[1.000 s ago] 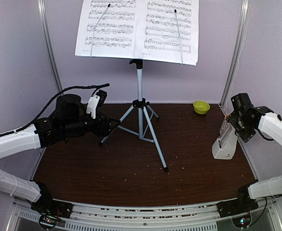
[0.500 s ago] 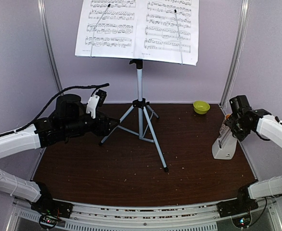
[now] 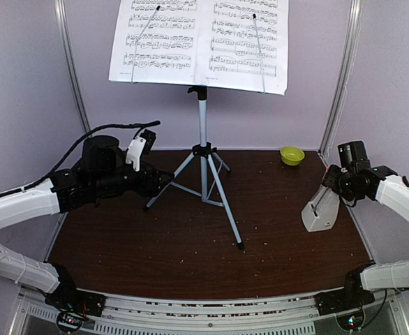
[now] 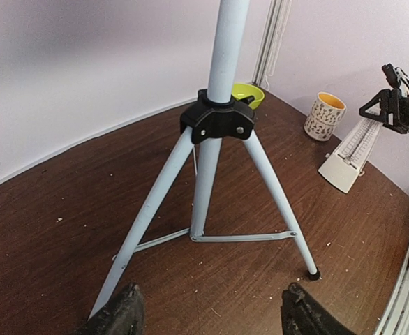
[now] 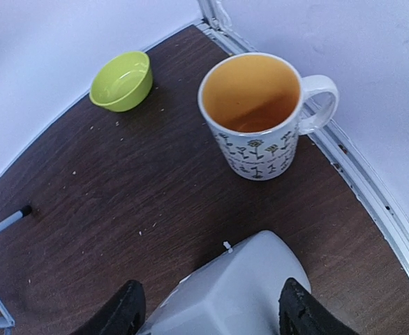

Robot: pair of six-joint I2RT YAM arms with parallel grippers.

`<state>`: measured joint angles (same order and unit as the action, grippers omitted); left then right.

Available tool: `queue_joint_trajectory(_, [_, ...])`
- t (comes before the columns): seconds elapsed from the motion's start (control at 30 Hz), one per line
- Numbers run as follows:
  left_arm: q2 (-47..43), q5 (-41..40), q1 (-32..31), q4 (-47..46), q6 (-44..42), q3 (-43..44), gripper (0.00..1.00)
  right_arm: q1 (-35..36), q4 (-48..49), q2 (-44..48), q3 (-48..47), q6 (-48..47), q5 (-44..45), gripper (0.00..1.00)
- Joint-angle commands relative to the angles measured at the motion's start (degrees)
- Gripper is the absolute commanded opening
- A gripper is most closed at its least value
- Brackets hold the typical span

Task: Set up the instrument practice props

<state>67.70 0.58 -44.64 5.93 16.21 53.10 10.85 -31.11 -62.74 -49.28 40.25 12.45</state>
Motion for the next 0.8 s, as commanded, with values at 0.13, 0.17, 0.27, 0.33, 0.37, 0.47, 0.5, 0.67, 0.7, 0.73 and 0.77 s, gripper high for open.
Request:
queue_joint_trajectory(0.13, [1.1,-0.1,-0.2,-0.8,-1.6,2.7,0.68,0.5,9.0,2.2,3.1,-11.6,-20.2,0.53])
queue_joint_trajectory(0.17, [1.2,-0.1,-0.2,-0.8,-1.7,2.8,0.68,0.7,9.2,2.1,3.1,-12.7,-21.1,0.54])
queue_joint_trajectory(0.27, [1.4,0.1,-0.2,-0.7,-1.9,3.0,0.68,1.9,9.4,2.0,2.6,-16.4,-22.6,0.6])
queue_joint_trajectory(0.33, [1.5,0.1,-0.2,-0.6,-2.0,3.2,0.68,3.6,10.0,2.4,2.8,-19.2,-22.9,0.63])
queue_joint_trajectory(0.37, [1.6,0.1,-0.2,-0.6,-2.1,3.2,0.68,4.5,10.1,2.6,2.7,-20.7,-22.5,0.64])
queue_joint_trajectory(0.47, [1.9,0.3,-0.2,-0.4,-2.3,3.6,0.68,6.5,9.1,2.0,1.7,-24.9,-21.8,0.65])
queue_joint_trajectory(0.5, [2.0,0.3,-0.2,-0.3,-2.3,3.7,0.68,6.8,9.2,1.7,1.5,-25.6,-22.0,0.64])
queue_joint_trajectory(0.67, [2.1,0.8,-0.2,-0.4,-2.4,3.8,0.68,6.9,10.0,-0.8,0.1,-27.1,-23.6,0.61])
queue_joint_trajectory(0.7, [2.1,0.9,-0.2,-0.4,-2.4,3.8,0.68,7.1,10.1,-1.4,-0.3,-27.2,-24.2,0.63])
queue_joint_trajectory(0.73, [2.0,1.0,-0.2,-0.4,-2.4,3.8,0.68,7.6,10.2,-1.9,-0.7,-27.4,-24.6,0.66])
queue_joint_trajectory(0.77, [1.9,1.0,-0.2,-0.3,-2.4,3.7,0.68,7.9,10.0,-2.3,-1.1,-27.5,-24.9,0.7])
